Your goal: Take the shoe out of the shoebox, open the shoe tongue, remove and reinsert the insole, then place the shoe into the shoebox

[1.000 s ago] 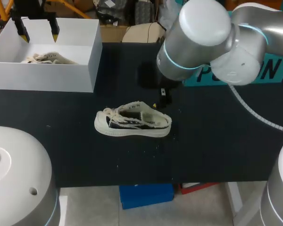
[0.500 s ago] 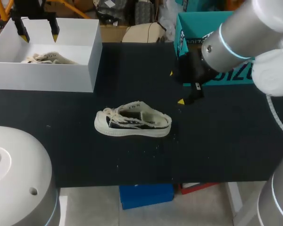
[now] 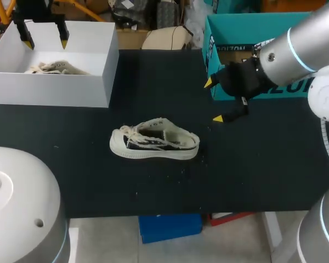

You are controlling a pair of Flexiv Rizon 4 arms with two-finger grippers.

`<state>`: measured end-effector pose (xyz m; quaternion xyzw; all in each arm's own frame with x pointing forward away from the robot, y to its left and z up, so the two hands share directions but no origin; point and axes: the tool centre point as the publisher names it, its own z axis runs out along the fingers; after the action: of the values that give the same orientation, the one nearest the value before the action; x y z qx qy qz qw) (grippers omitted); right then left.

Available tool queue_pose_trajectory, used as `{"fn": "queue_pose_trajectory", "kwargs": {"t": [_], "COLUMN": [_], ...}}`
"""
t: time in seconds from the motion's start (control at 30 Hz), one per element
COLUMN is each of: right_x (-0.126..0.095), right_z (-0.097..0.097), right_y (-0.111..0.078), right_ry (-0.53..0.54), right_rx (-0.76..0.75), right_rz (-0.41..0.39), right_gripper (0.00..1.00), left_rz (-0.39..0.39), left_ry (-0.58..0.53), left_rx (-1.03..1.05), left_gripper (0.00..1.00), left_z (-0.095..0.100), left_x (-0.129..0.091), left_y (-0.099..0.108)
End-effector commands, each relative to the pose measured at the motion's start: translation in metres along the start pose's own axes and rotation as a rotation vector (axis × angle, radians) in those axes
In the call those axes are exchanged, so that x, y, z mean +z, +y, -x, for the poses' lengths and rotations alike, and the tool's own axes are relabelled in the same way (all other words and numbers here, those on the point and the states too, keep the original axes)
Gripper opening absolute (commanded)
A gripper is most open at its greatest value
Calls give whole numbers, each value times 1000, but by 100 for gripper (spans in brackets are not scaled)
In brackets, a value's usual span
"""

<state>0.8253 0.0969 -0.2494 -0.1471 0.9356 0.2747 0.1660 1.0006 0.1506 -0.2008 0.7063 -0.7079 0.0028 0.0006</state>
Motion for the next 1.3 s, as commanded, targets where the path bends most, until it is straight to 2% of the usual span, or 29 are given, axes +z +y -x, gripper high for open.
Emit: {"fn": "queue_pose_trajectory", "kwargs": {"t": [0.03,0.67,0.73,0.77,0.8,0.93,1.0,1.13,1.3], "right_x": [1,1,-7,-10,-13,-18,-17,-5,22], "right_z": [-1,-1,-15,-18,-21,-24,-23,-24,-29], "right_y": [-1,-1,-3,-4,-4,-4,-3,0,1], "right_ry": [-2,-2,-32,-32,-30,-46,-24,-13,-7], "right_rx": [1,1,82,96,125,207,228,274,342], "right_rz": [4,4,53,28,45,86,79,86,113], "right_gripper": [100,100,100,100,100,100,100,100,100], "left_rz": [1,1,1,1,1,1,1,1,1], "left_ry": [-2,-2,-2,-2,-2,-2,-2,-2,-2], "left_rx": [-1,-1,-1,-1,-1,-1,-1,-1,-1], "left_gripper": [100,100,100,100,100,100,100,100,100], "left_z": [0,0,0,0,0,0,0,0,0], "left_x": [0,0,0,0,0,0,0,0,0], "left_y": [0,0,0,0,0,0,0,0,0]}}
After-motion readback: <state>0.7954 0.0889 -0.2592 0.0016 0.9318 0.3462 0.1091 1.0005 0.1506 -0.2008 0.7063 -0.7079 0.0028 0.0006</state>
